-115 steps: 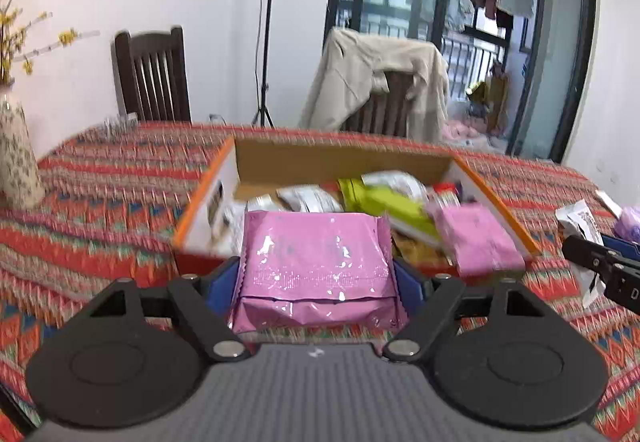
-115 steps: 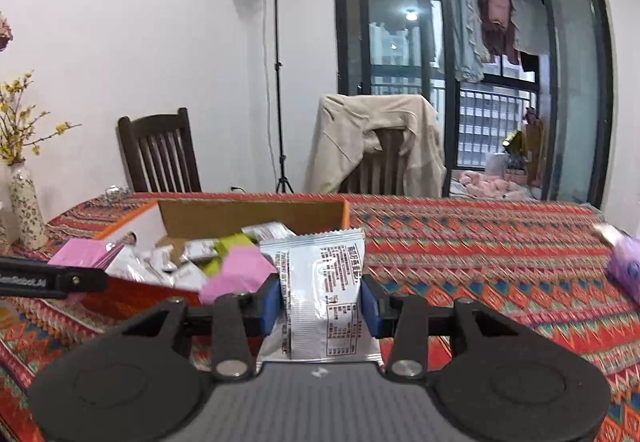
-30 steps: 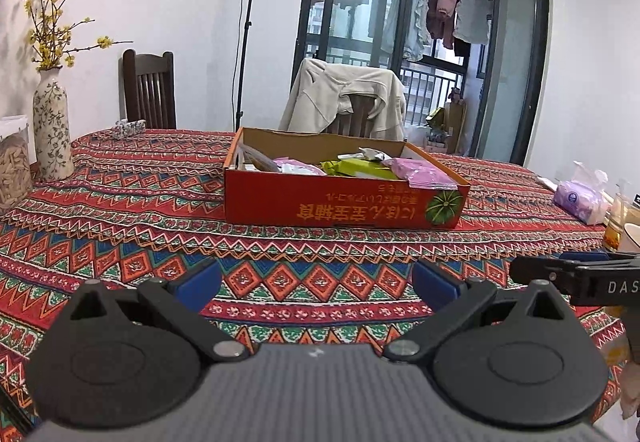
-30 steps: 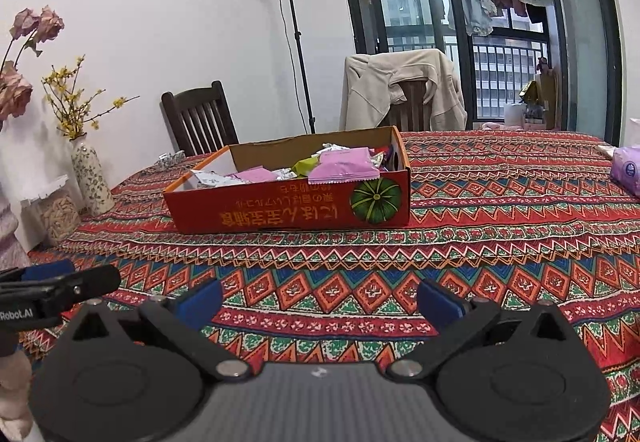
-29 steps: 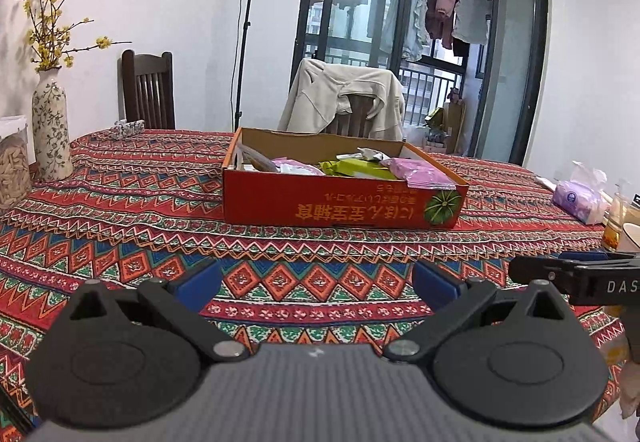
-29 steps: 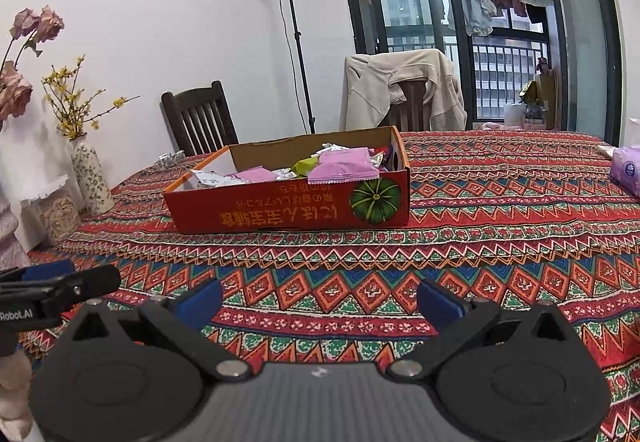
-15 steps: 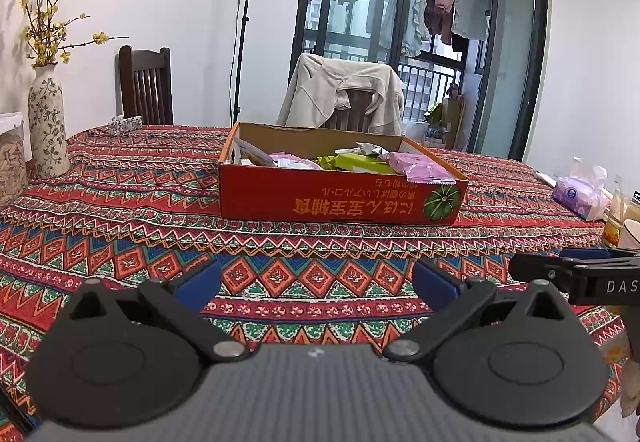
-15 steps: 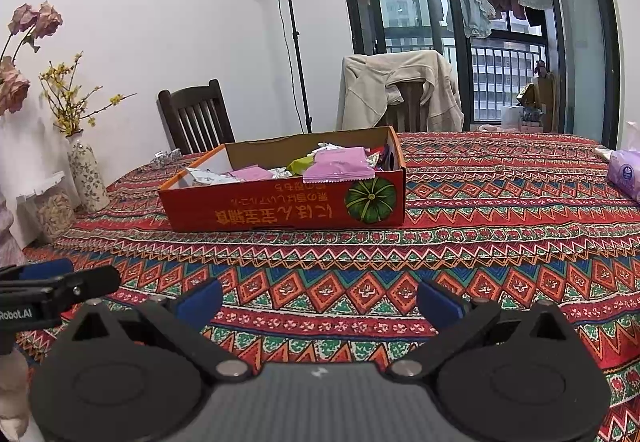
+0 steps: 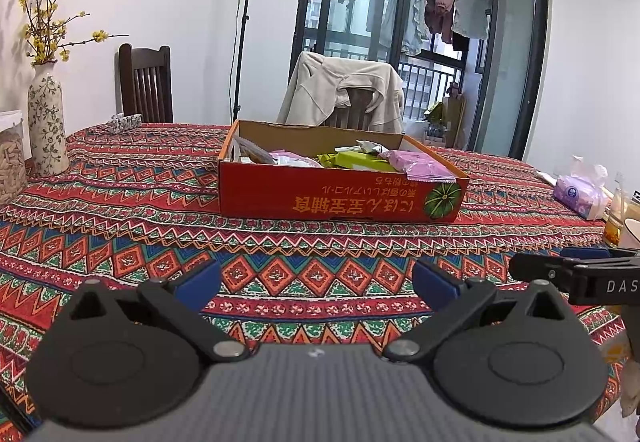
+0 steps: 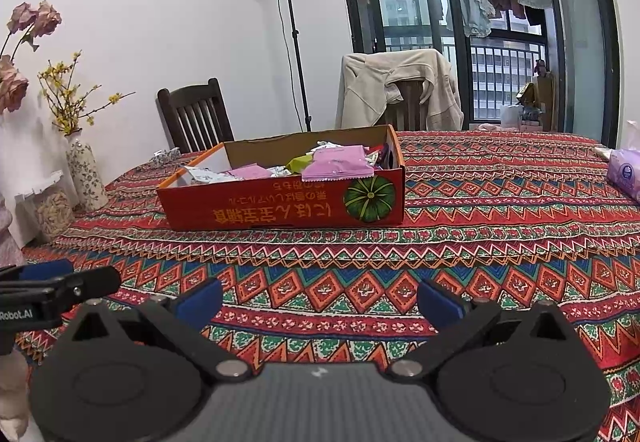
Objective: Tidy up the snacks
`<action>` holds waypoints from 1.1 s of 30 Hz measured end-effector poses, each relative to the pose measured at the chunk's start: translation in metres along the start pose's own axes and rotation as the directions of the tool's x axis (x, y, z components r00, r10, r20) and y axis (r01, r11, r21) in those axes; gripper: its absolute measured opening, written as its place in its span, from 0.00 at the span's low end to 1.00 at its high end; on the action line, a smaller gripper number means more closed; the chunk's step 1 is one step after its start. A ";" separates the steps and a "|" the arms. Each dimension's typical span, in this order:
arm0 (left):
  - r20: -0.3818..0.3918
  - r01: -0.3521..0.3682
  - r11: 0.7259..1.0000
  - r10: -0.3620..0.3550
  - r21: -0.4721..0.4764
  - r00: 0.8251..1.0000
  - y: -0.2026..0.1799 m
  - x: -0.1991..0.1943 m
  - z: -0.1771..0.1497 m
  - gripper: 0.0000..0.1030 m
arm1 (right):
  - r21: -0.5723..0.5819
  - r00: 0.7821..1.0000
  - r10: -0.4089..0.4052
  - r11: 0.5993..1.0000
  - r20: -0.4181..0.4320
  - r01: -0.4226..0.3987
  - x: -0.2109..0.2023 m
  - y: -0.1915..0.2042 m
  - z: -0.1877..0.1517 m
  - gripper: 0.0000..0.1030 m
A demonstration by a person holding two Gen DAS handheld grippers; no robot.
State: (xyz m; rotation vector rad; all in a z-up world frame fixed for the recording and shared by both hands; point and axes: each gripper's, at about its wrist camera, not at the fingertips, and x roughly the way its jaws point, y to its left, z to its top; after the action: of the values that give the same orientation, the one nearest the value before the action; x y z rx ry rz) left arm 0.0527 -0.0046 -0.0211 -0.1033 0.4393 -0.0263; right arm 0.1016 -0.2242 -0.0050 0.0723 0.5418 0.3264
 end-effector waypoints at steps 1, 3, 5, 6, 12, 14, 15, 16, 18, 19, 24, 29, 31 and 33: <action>0.000 0.000 1.000 0.000 0.001 1.000 0.000 0.000 0.000 1.00 | 0.000 1.000 0.000 1.000 0.000 0.000 0.000 0.000 0.000 1.00; -0.001 0.002 1.000 -0.002 -0.002 1.000 0.000 0.000 0.000 1.00 | 0.001 1.000 -0.001 1.000 0.000 0.001 0.001 -0.001 0.000 1.00; -0.002 0.003 1.000 -0.003 -0.001 1.000 0.000 0.000 0.000 1.00 | 0.001 1.000 -0.001 1.000 -0.001 0.001 0.001 -0.001 0.000 1.00; -0.002 0.004 1.000 -0.004 -0.001 1.000 0.001 0.000 0.000 1.00 | 0.000 1.000 -0.001 1.000 -0.001 0.001 0.001 -0.001 0.000 1.00; -0.003 0.003 1.000 -0.003 -0.003 1.000 0.001 0.000 0.000 1.00 | 0.000 1.000 0.001 1.000 -0.004 -0.001 0.002 -0.002 -0.002 1.00; -0.003 0.004 1.000 -0.004 -0.003 1.000 0.001 0.000 0.000 1.00 | 0.000 1.000 0.001 1.000 -0.003 -0.001 0.003 -0.002 -0.002 1.00; -0.003 0.005 1.000 -0.005 -0.004 1.000 0.001 0.000 0.000 1.00 | 0.000 1.000 0.001 1.000 -0.003 -0.001 0.002 -0.002 -0.002 1.00; -0.002 0.004 1.000 -0.004 -0.004 1.000 0.001 0.000 0.000 1.00 | 0.000 1.000 0.001 1.000 -0.003 -0.001 0.002 -0.002 -0.002 1.00; -0.002 0.006 1.000 -0.006 -0.003 1.000 0.001 0.000 0.000 1.00 | 0.000 1.000 0.001 1.000 -0.004 -0.001 0.002 -0.002 -0.002 1.00; -0.003 0.006 1.000 -0.006 -0.003 1.000 0.002 0.001 0.000 1.00 | 0.000 1.000 0.001 1.000 -0.004 -0.001 0.002 -0.002 -0.002 1.00; -0.003 0.005 1.000 -0.005 -0.003 1.000 0.002 0.001 0.000 1.00 | 0.000 1.000 0.001 1.000 -0.005 -0.001 0.003 -0.002 -0.002 1.00; -0.003 0.005 1.000 -0.005 -0.003 1.000 0.002 0.001 0.000 1.00 | 0.000 1.000 0.001 1.000 -0.005 -0.001 0.003 -0.002 -0.002 1.00; -0.003 0.005 1.000 -0.005 -0.005 1.000 0.002 0.002 0.000 1.00 | 0.000 1.000 0.001 1.000 -0.004 -0.001 0.003 -0.002 -0.002 1.00; -0.005 0.004 1.000 -0.004 -0.006 1.000 0.002 0.002 -0.001 1.00 | -0.001 1.000 0.001 1.000 -0.005 -0.001 0.003 -0.002 -0.002 1.00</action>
State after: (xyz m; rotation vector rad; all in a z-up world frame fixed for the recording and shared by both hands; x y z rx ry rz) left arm 0.0542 -0.0027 -0.0228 -0.1095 0.4439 -0.0288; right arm 0.1036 -0.2251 -0.0081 0.0712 0.5462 0.3277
